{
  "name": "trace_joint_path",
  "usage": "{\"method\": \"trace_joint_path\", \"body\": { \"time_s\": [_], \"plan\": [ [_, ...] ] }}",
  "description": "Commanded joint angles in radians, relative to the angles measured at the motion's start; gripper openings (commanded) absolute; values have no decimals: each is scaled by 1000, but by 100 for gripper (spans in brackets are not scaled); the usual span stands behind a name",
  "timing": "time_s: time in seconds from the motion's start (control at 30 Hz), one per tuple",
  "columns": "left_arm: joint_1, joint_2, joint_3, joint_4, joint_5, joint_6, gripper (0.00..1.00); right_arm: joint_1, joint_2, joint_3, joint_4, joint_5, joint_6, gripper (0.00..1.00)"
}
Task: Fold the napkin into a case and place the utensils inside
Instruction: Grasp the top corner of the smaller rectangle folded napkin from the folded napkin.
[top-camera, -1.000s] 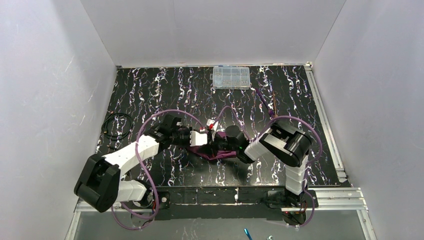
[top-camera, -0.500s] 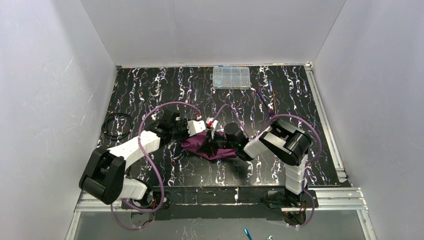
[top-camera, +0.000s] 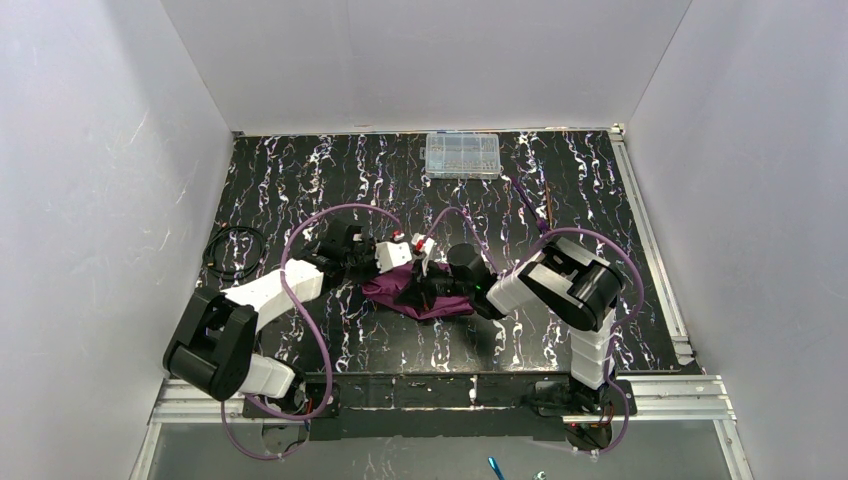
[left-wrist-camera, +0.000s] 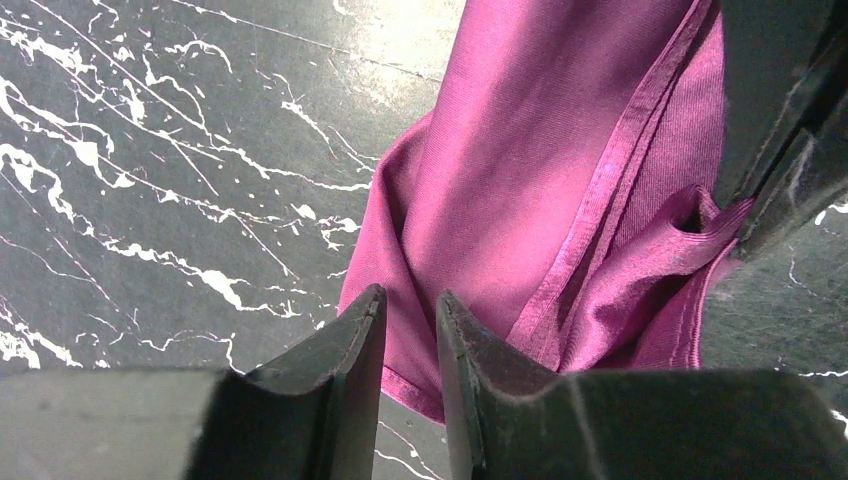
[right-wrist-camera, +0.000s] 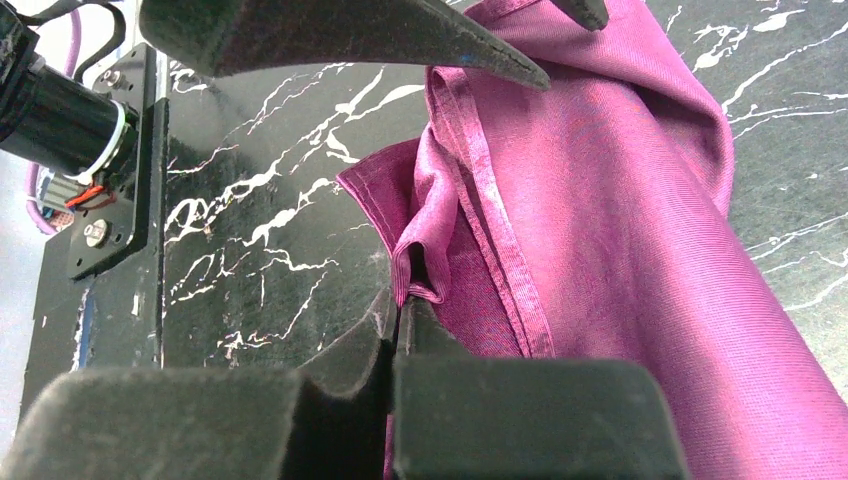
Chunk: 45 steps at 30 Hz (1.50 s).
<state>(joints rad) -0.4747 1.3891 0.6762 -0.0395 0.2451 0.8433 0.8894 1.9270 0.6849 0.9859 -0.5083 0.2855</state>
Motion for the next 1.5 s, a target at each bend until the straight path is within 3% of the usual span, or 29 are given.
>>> {"method": "trace_joint_path", "body": {
  "time_s": [0.0, 0.1, 0.2, 0.43, 0.6, 0.97, 1.1, 1.47],
  "plan": [
    [-4, 13, -19, 29, 11, 20, 20, -3, -20, 31, 27, -39, 15, 1],
    [-3, 14, -44, 35, 14, 25, 10, -16, -20, 18, 69, -49, 61, 1],
    [-2, 13, -50, 35, 31, 0, 10, -27, -5, 8, 131, -67, 104, 1],
    [7, 0, -34, 71, 9, -75, 35, -29, 37, 0, 199, -89, 151, 1],
    [7, 5, -19, 55, 28, -71, 40, -29, 58, 12, 205, -105, 163, 1],
    [11, 28, -79, 109, -9, -5, 24, -32, 54, 25, 166, -113, 157, 1],
    [16, 37, -67, 111, -16, 2, 0, -31, 45, 30, 134, -119, 147, 1],
    [18, 22, -22, 99, 25, -22, 0, -88, 26, 131, -26, -214, 199, 1]
  ]
}}
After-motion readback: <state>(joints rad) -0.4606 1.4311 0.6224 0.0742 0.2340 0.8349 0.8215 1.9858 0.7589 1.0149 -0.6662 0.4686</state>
